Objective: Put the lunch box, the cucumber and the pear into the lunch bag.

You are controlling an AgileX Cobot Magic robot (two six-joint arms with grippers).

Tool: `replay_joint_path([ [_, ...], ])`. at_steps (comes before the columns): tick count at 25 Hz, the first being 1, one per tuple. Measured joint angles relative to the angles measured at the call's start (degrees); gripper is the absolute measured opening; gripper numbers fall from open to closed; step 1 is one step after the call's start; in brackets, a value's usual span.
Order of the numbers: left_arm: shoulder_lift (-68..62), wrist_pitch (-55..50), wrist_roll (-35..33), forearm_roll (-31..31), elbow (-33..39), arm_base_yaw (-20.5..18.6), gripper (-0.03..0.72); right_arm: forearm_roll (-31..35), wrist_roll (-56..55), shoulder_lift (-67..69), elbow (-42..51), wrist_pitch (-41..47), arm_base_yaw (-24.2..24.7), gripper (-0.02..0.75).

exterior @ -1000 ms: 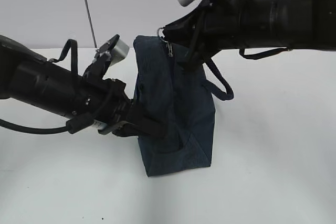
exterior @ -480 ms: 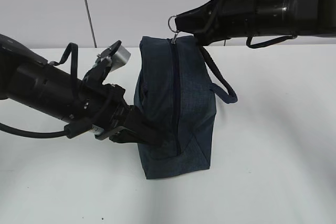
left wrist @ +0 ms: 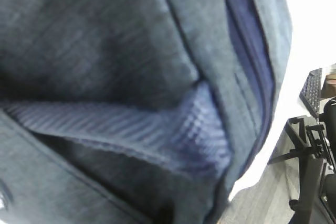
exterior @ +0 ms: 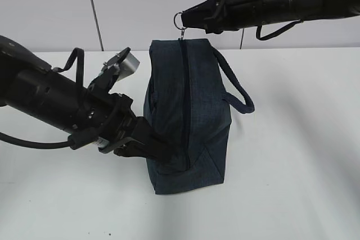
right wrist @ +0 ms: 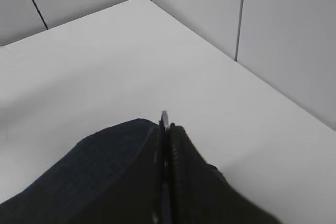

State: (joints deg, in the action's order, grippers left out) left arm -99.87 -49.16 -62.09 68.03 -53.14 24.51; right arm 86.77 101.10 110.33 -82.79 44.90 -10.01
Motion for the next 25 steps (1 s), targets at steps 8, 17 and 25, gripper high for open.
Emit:
replay_joint_path([
  [8,0.0,-0.9,0.7,-1.3,-0.1,0.0,-0.008,-9.0,-15.6,9.0,-13.5,8.4,3.0,0.006],
  [17,0.0,-2.2,3.2,-4.3,-0.4,0.0,-0.008,-12.9,-26.4,17.5,-24.6,15.2,5.6,0.006],
  [25,2.3,-3.0,3.6,-6.9,-1.7,-0.3,0.057,-13.5,-27.5,18.3,-25.8,16.3,5.7,0.006],
])
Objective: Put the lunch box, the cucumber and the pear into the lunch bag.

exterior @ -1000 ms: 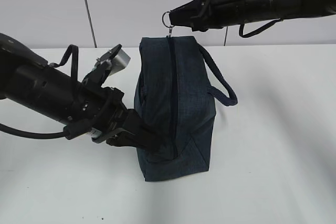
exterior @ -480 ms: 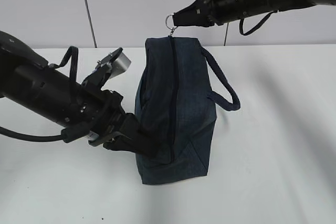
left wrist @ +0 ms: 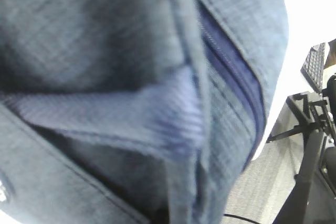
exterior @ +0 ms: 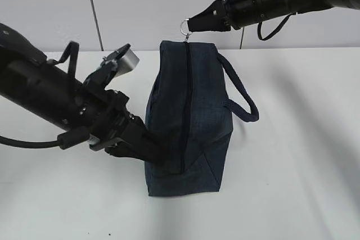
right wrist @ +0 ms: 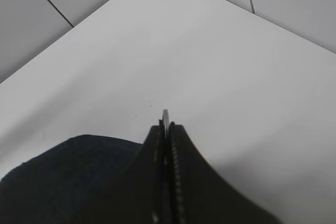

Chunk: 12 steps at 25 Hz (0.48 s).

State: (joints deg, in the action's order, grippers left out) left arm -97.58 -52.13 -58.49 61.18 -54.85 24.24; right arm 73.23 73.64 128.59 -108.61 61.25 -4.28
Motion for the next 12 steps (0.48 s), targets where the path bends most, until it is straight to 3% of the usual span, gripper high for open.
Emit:
replay_joint_path([
  [6,5.8,-2.9,1.3,-0.5,0.0,-4.2,0.326,0.0,0.0,0.0,0.0,0.0,0.1,0.006],
  [9,7.9,-2.4,1.4,2.8,0.0,-6.6,0.379,0.0,-0.1,0.0,0.0,0.0,0.1,0.006],
  [12,8.7,0.9,1.2,10.6,0.0,-7.6,0.391,0.0,-0.1,0.0,0.0,0.0,0.1,0.006],
])
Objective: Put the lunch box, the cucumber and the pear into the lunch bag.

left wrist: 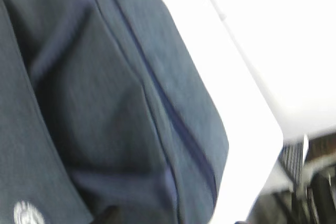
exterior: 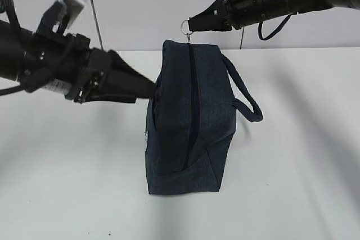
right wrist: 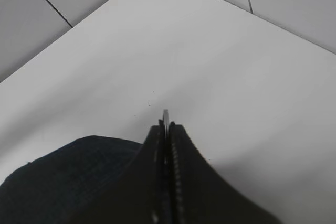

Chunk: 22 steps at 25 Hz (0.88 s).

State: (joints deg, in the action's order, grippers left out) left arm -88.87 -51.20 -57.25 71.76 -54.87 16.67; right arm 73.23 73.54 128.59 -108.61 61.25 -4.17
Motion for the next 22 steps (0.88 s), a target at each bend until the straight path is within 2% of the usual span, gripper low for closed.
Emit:
replay_joint_path([
  [5,-1.8,8.1,-2.2,4.4,-4.2,-0.1,0.393,-0.1,-0.1,0.0,0.0,0.0,0.0,0.006],
  [14,-14.3,9.7,-2.4,5.2,-18.3,1.2,0.393,-0.1,-0.3,0.0,0.0,0.0,0.0,0.006],
  [20,-19.4,10.4,-2.4,5.2,-21.7,1.4,0.389,-0.1,-0.4,0.0,0.0,0.7,0.0,0.006],
  [22,-20.4,10.5,-2.4,5.2,-22.1,1.5,0.343,-0.1,-0.4,0.0,0.0,1.0,0.0,0.006],
])
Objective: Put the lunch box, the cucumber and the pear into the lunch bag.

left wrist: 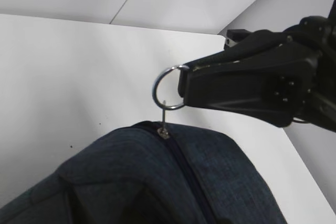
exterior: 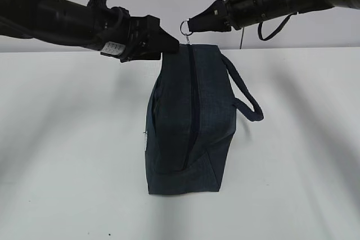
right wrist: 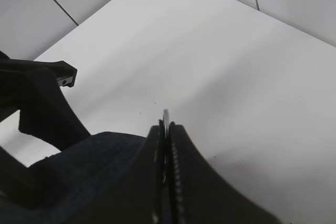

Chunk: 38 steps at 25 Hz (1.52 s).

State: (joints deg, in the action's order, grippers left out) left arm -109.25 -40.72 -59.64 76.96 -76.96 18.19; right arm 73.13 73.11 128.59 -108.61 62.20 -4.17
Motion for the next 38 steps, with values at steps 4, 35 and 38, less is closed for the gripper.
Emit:
replay_joint_path([
  [4,-0.2,0.0,0.0,-0.2,-0.1,0.1,0.074,-1.9,-0.3,0.0,0.0,0.0,0.1,0.006],
  [35,3.4,-7.9,-5.4,-1.1,-0.2,0.1,0.015,-2.3,-3.2,7.3,-1.8,-1.2,3.2,0.006],
  [38,3.7,-6.5,-5.4,-1.1,-0.4,0.1,0.015,-3.1,-3.2,7.3,-3.2,-1.6,3.3,0.042],
])
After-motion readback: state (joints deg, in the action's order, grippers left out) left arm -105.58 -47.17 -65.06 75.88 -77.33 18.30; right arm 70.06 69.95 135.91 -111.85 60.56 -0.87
